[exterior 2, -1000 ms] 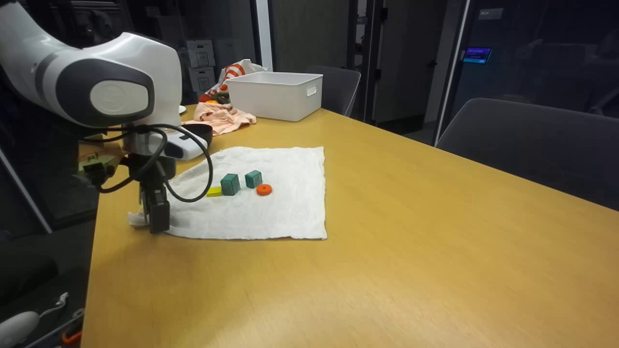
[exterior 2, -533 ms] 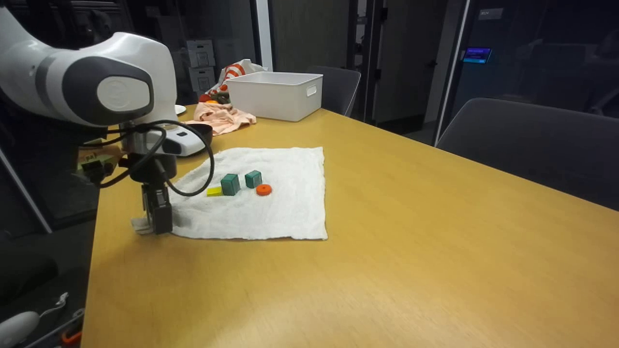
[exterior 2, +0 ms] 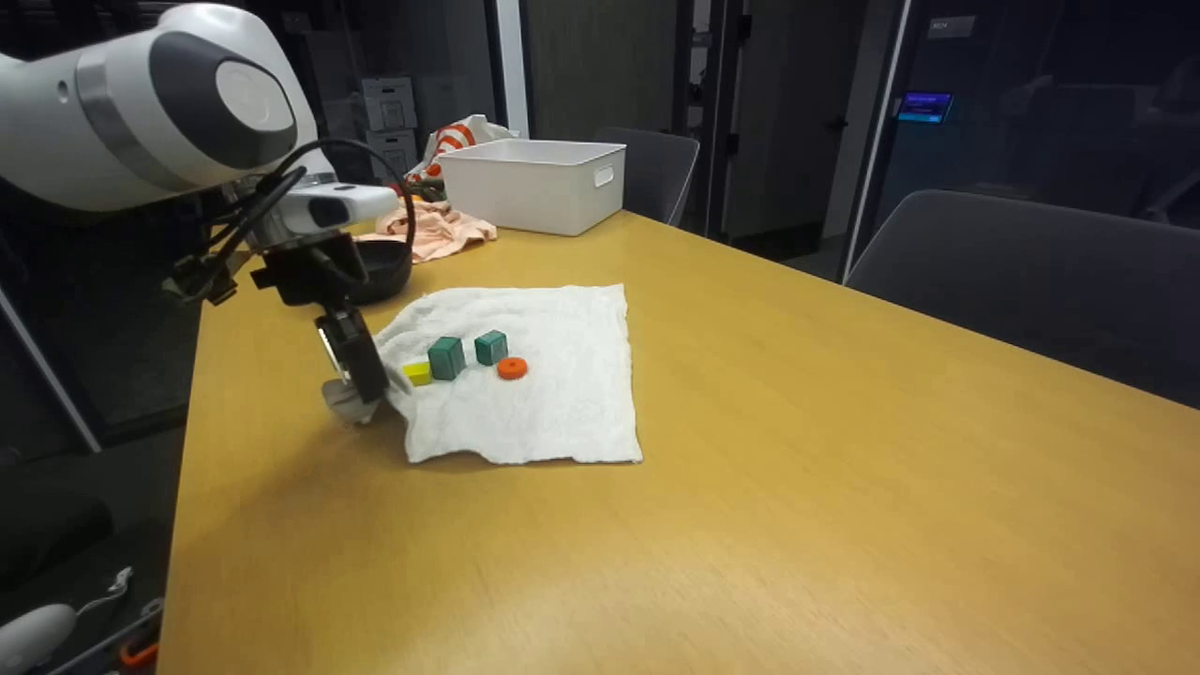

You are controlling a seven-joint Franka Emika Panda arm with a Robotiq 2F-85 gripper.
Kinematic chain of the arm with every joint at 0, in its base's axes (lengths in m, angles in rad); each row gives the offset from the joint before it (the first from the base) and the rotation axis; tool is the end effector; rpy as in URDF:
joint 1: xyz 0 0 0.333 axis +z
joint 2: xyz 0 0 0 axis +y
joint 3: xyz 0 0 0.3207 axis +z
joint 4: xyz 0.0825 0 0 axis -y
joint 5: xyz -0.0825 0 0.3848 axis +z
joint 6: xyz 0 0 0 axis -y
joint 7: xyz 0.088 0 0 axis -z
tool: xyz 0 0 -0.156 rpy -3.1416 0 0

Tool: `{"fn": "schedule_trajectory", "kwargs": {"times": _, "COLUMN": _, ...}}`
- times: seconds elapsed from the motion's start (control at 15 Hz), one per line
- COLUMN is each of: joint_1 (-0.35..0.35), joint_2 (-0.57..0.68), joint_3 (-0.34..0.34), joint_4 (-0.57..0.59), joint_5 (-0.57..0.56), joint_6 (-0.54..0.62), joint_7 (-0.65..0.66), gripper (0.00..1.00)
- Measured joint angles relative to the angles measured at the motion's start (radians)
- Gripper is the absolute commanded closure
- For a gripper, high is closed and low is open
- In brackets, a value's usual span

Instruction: Wrap up the blocks on the white towel

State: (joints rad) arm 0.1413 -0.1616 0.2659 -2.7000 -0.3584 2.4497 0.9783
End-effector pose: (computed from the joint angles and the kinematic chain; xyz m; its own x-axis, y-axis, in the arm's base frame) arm 0.3656 0.1394 0.2290 0.9559 -0.2672 0.1222 -0.2898 -0.9258 0.2426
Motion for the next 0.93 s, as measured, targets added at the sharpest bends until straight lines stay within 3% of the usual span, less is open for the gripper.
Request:
{"fn": "schedule_trajectory", "kwargs": {"times": 0.47, "joint_1": -0.017, "joint_2": 0.053, "joint_3": 0.049, "joint_4": 0.197, "joint_5": -0.356, "joint_6": -0.085, "joint_7": 0.247, "gripper": 0.98}}
{"fn": "schedule_trajectory", "kwargs": {"times": 0.93, "joint_1": 0.057, "joint_2": 0.296, "joint_3": 0.044, "joint_4": 0.455, "joint_5": -0.628, "joint_6": -0.216, "joint_7": 0.382, "gripper": 0.98}}
